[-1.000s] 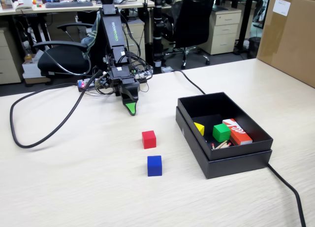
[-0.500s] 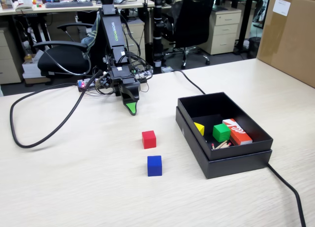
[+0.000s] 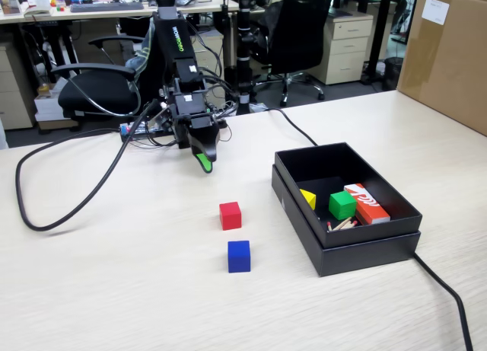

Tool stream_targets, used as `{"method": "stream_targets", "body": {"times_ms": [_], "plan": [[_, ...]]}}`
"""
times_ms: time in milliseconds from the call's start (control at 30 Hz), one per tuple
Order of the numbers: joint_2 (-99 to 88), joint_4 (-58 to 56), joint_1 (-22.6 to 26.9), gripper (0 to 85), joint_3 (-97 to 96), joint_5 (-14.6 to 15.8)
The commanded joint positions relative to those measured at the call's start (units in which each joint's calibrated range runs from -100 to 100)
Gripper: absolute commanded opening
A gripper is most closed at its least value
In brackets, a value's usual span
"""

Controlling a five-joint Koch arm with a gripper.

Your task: Put the red cube on top of the blue cube

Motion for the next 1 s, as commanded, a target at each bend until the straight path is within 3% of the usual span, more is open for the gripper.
{"method": "stream_targets", "body": {"times_ms": [0,333,600,967], "plan": [[2.20,-8.81,0.88,47.6,11.14,1.12],[32.14,-37.23,1.66,46.9,48.95,0.93],[50.50,-39.14,0.73,46.9,64.91,-1.12],[71.85,-39.22,-1.12,47.2,75.33,-1.51]]}}
